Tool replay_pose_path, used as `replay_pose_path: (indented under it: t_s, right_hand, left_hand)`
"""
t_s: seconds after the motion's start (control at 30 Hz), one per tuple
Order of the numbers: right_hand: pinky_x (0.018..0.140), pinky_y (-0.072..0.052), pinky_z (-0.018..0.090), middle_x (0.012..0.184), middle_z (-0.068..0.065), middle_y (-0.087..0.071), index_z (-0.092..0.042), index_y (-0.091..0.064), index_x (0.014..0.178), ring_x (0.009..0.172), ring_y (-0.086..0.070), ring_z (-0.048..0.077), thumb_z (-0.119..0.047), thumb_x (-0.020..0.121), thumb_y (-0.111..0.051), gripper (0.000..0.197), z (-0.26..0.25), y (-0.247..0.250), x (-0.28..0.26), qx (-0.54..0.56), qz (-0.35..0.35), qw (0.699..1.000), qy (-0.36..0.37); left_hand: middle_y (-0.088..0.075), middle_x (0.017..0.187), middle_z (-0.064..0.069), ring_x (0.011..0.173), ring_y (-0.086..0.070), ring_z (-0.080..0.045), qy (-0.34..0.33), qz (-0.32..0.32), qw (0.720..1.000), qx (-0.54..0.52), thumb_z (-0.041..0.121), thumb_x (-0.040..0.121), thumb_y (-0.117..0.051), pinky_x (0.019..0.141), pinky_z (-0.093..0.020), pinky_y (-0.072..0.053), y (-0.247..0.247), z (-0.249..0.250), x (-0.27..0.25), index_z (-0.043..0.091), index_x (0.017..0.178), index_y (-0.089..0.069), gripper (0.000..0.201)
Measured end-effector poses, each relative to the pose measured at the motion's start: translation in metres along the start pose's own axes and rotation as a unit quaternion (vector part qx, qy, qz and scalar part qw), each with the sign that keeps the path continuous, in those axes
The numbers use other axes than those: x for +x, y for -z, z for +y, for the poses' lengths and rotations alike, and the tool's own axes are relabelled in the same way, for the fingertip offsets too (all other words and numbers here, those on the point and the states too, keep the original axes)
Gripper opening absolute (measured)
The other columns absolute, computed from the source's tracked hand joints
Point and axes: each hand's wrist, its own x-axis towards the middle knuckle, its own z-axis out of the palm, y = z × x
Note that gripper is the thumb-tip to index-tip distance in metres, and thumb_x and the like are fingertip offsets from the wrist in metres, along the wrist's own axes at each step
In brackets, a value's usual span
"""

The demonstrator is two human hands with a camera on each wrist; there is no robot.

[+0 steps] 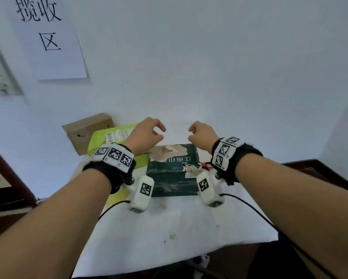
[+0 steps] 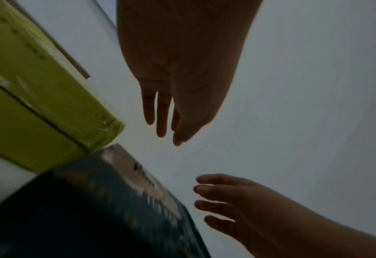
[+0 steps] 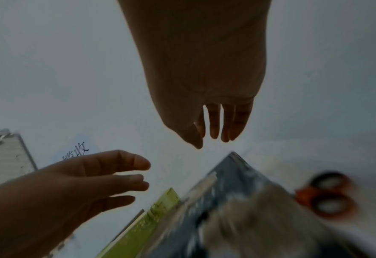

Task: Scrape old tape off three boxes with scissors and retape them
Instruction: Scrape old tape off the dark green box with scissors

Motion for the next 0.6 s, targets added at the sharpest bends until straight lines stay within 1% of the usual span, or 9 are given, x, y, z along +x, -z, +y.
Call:
replay_pose_path:
  t_s: [0.07,0.13,0.17,0.23,0.3,0.4,0.43,0.53,0.6]
  right_hand:
    - [0.075,-0.041,0.026,0.126,0.012,-0.051,-0.006,-0.043,0.13,0.105,-0.053,0.023,-0.015,0.088,-0.059,0.045,0.009,-0.008,-0.011,0.045,-0.012,0.998,-0.046]
    - [0.062,-0.042,0.024,0.115,0.012,-0.054,-0.004,-0.036,0.133,0.089,-0.055,0.02,-0.022,0.086,-0.066,0.059,0.02,-0.022,-0.022,0.101,-0.048,0.989,-0.097]
    - [0.055,-0.04,0.023,0.109,0.011,-0.055,-0.003,-0.033,0.134,0.081,-0.054,0.017,-0.025,0.084,-0.068,0.065,0.025,-0.028,-0.025,0.133,-0.059,0.982,-0.118]
    - [0.052,-0.038,0.023,0.107,0.009,-0.056,-0.001,-0.033,0.132,0.082,-0.054,0.016,-0.029,0.08,-0.073,0.071,0.03,-0.033,-0.027,0.187,-0.064,0.969,-0.148]
    - [0.06,-0.048,0.027,0.109,0.011,-0.062,0.001,-0.041,0.126,0.088,-0.06,0.02,-0.029,0.076,-0.078,0.069,0.035,-0.034,-0.03,0.223,-0.077,0.959,-0.159]
    - [0.089,-0.055,0.04,0.108,0.013,-0.067,-0.002,-0.054,0.112,0.098,-0.067,0.025,-0.019,0.074,-0.079,0.048,0.037,-0.033,-0.039,0.277,-0.118,0.94,-0.164]
    - [0.091,-0.054,0.043,0.107,0.014,-0.067,-0.003,-0.052,0.11,0.099,-0.067,0.027,-0.02,0.071,-0.081,0.051,0.036,-0.034,-0.041,0.282,-0.116,0.938,-0.164]
    - [0.084,-0.057,0.045,0.108,0.016,-0.065,-0.001,-0.043,0.121,0.093,-0.068,0.027,-0.037,0.041,-0.083,0.096,0.04,-0.04,-0.041,0.281,-0.094,0.941,-0.164]
    - [0.079,-0.058,0.041,0.108,0.017,-0.065,0.001,-0.042,0.123,0.089,-0.068,0.026,-0.036,0.043,-0.082,0.097,0.042,-0.044,-0.039,0.294,-0.093,0.937,-0.165]
  left_hand:
    - [-0.052,0.123,0.0,0.109,-0.057,-0.015,-0.004,-0.043,0.998,0.05,0.024,0.092,-0.06,0.09,-0.029,-0.046,-0.008,0.005,-0.013,0.023,0.106,-0.06,0.013]
    - [-0.049,0.135,0.002,0.122,-0.048,-0.014,-0.012,-0.118,0.988,0.101,0.039,0.092,-0.059,0.1,-0.029,-0.039,-0.021,0.007,-0.027,0.023,0.122,-0.056,0.034]
    - [-0.04,0.145,0.003,0.131,-0.041,-0.015,-0.006,-0.16,0.981,0.112,0.046,0.091,-0.058,0.107,-0.03,-0.033,-0.026,0.005,-0.032,0.022,0.132,-0.049,0.049]
    - [-0.019,0.157,0.002,0.143,-0.022,-0.016,0.01,-0.215,0.97,0.117,0.054,0.087,-0.058,0.116,-0.033,-0.02,-0.032,-0.004,-0.038,0.023,0.148,-0.031,0.073]
    - [-0.007,0.161,0.0,0.147,-0.006,-0.018,0.001,-0.217,0.967,0.131,0.057,0.085,-0.058,0.12,-0.038,-0.011,-0.04,-0.016,-0.042,0.025,0.152,-0.019,0.083]
    - [-0.002,0.161,0.0,0.148,0.004,-0.021,-0.011,-0.188,0.972,0.139,0.058,0.085,-0.058,0.12,-0.04,-0.004,-0.052,-0.029,-0.046,0.029,0.152,-0.015,0.085]
    - [-0.002,0.162,0.0,0.148,0.005,-0.021,-0.013,-0.182,0.974,0.138,0.059,0.084,-0.058,0.12,-0.04,-0.004,-0.054,-0.032,-0.046,0.031,0.152,-0.016,0.085]
    - [-0.003,0.162,0.0,0.148,0.004,-0.022,-0.018,-0.168,0.976,0.138,0.06,0.083,-0.058,0.121,-0.041,-0.004,-0.057,-0.036,-0.046,0.031,0.152,-0.017,0.085]
    - [-0.004,0.162,-0.001,0.148,0.003,-0.022,-0.024,-0.153,0.978,0.14,0.061,0.082,-0.057,0.12,-0.039,-0.003,-0.058,-0.036,-0.047,0.03,0.152,-0.017,0.086]
